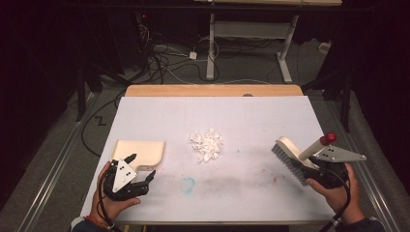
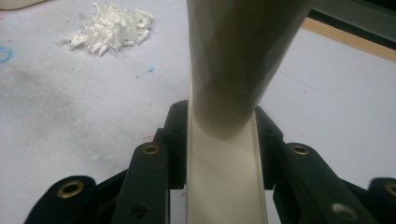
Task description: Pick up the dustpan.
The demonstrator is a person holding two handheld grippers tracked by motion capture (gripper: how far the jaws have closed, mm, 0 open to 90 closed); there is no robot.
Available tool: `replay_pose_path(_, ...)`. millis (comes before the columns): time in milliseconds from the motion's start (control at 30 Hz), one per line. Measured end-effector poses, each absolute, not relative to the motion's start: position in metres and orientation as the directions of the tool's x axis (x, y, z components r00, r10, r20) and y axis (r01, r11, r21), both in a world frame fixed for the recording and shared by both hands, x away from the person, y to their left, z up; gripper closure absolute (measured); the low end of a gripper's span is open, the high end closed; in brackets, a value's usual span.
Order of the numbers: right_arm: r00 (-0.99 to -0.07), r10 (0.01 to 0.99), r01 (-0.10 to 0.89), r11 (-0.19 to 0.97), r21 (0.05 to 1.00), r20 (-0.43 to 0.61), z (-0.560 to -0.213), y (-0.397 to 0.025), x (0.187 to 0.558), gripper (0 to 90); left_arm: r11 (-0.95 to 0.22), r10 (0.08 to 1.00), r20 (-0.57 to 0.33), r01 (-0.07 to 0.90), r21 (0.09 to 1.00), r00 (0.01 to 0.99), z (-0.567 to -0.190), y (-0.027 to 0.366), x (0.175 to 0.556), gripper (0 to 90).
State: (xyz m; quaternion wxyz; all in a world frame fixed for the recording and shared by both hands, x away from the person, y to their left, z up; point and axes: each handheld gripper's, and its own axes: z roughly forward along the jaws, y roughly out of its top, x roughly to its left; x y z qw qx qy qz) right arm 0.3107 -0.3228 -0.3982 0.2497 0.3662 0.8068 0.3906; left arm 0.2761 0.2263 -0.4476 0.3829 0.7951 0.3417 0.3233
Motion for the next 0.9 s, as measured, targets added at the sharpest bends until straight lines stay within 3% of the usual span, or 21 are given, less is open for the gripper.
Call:
replay_pose_path(567, -0.611, 0.779, 0.382, 0.445, 0.81, -0.14, -0.397, -0.318, 0.314, 66.7, -0.46, 0.803, 0.237, 0.316, 0.83, 0.547, -0.445, 0.231, 0.269, 18.4)
replay_pose_path(667, -0.602, 0.787, 0.386, 0.434, 0.814, -0.134, -0.397, -0.319, 0.316, 66.7, -0.453, 0.819, 0.227, 0.353, 0.818, 0.527, -0.447, 0.231, 0.27, 18.4)
replay_pose_path(733, -0.597, 0.791, 0.384, 0.43, 0.817, -0.136, -0.397, -0.319, 0.316, 66.7, -0.426, 0.856, 0.205, 0.425, 0.799, 0.474, -0.448, 0.231, 0.273, 18.4)
replay_pose_path(767, -0.597, 0.79, 0.384, 0.432, 0.816, -0.137, -0.397, -0.319, 0.316, 66.7, -0.368, 0.888, 0.143, 0.489, 0.791, 0.438, -0.448, 0.235, 0.273, 18.4)
replay_pose_path(900, -0.599, 0.788, 0.382, 0.439, 0.813, -0.144, -0.398, -0.318, 0.316, 66.7, -0.331, 0.917, 0.116, 0.563, 0.758, 0.382, -0.452, 0.242, 0.268, 18.1)
